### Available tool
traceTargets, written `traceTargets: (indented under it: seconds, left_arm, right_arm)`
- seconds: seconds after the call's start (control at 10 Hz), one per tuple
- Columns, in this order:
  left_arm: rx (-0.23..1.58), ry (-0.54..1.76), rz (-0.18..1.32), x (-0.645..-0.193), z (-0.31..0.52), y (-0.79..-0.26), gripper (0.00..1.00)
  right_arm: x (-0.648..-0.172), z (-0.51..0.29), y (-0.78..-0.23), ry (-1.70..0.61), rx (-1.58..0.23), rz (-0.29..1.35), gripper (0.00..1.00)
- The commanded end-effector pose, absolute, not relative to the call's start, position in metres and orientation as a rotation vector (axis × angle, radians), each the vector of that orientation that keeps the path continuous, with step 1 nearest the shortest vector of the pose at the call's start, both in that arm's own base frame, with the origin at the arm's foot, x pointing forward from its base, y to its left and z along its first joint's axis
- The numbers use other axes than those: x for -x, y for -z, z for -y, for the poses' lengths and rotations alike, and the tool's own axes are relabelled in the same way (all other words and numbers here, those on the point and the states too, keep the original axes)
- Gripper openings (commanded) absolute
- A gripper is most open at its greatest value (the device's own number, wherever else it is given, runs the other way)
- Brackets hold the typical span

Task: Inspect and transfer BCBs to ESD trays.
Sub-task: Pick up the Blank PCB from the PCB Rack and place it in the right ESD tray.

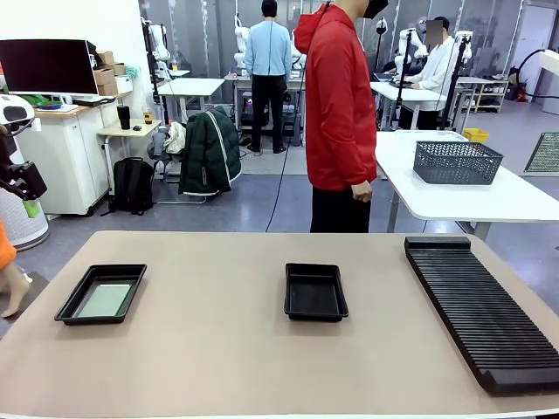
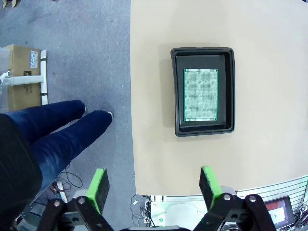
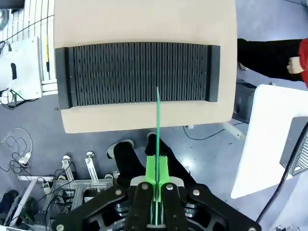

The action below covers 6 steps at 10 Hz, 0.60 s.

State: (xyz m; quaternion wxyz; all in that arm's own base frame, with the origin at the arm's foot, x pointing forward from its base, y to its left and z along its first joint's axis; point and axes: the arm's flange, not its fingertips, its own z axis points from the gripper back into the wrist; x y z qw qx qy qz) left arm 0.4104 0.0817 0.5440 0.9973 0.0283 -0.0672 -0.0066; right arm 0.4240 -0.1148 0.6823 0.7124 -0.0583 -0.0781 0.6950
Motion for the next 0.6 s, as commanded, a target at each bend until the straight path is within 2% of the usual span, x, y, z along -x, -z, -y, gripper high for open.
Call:
traceTargets:
  seconds: [0.0, 0.5]
  left_arm:
    - [-0.057, 0.012, 0.139, -0.4092, -0.0811, -0.5434, 1.00]
    - [-0.057, 0.012, 0.139, -0.4092, -0.0811, -0.5434, 1.00]
  right_arm:
    - [-0.4201, 0.1121, -0.6799, -1.539, 0.125, 0.172, 0.00]
    - [-0.4201, 0.1121, -0.6799, -1.539, 0.125, 0.172, 0.00]
